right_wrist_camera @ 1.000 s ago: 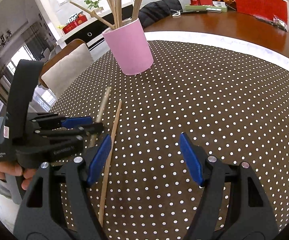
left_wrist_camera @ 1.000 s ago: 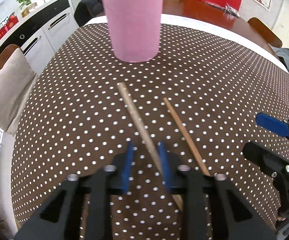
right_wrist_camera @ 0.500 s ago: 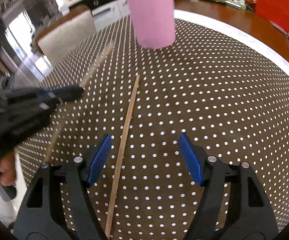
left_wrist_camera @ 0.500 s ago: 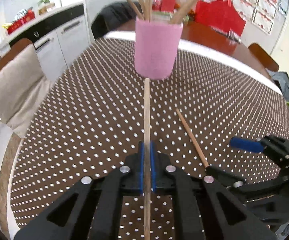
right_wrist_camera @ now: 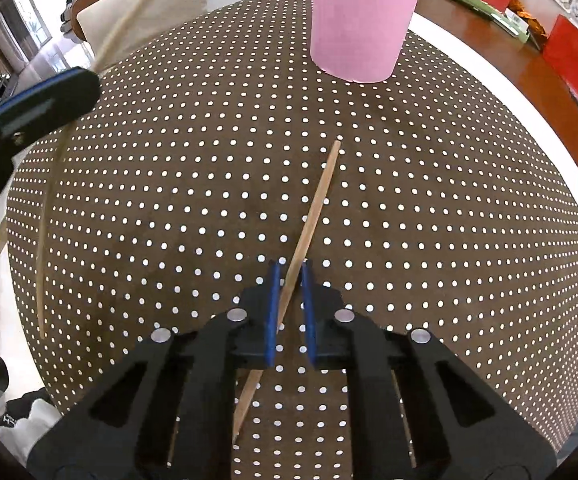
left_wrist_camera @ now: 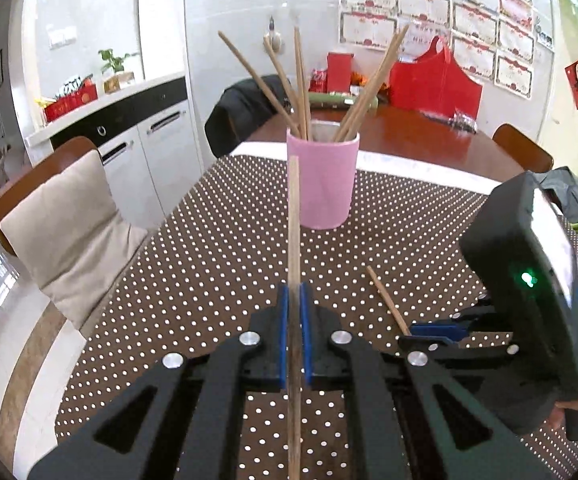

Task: Organize utensils
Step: 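Lift both held chopsticks upright and carry them over the pink cup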

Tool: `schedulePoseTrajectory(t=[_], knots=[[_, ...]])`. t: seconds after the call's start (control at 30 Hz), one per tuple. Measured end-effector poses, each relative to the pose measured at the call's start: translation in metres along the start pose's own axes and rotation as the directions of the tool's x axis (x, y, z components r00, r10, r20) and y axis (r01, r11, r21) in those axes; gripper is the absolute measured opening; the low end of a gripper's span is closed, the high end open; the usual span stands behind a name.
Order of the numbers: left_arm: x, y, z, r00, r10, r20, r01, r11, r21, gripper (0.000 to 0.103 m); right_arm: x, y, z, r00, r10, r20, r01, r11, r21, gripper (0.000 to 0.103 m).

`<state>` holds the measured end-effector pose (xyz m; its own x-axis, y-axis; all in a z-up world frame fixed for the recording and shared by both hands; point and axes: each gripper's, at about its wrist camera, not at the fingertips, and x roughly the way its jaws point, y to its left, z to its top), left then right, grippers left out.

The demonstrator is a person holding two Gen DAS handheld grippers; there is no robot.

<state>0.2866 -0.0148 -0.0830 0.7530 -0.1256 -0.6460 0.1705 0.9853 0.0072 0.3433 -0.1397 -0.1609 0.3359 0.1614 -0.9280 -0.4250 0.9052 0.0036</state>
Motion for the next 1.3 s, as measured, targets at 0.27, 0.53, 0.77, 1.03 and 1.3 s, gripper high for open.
schedulePoseTrajectory(t=[0.27, 0.53, 0.77, 1.03, 1.3], knots=[[-0.014, 0.000, 0.003, 0.997, -0.025, 0.071, 0.026, 0.999, -0.018, 0.006, -0.007, -0.024, -0.001, 0.994, 0.050, 0.096, -0.057, 0.996, 0.065, 0.006], [-0.028, 0.000, 0.009, 0.987, -0.078, 0.138, 0.084, 0.996, -0.042, 0.006, -0.045, -0.044, -0.002, 0.959, 0.099, 0.264, -0.129, 0.987, 0.099, 0.006], [-0.031, 0.006, 0.022, 0.963, -0.179, 0.200, 0.200, 0.975, -0.093, 0.006, -0.081, -0.051, 0.002, 0.898, 0.138, 0.417, -0.197, 0.975, 0.102, 0.006], [-0.033, 0.007, 0.044, 0.926, -0.236, 0.296, 0.279, 0.954, -0.111, 0.006, -0.118, -0.068, -0.006, 0.811, 0.131, 0.570, -0.241, 0.963, 0.122, 0.006], [-0.037, -0.003, 0.081, 0.864, -0.210, 0.458, 0.278, 0.957, -0.085, 0.006, -0.151, -0.087, 0.004, 0.677, 0.091, 0.730, -0.276, 0.951, 0.137, 0.006]])
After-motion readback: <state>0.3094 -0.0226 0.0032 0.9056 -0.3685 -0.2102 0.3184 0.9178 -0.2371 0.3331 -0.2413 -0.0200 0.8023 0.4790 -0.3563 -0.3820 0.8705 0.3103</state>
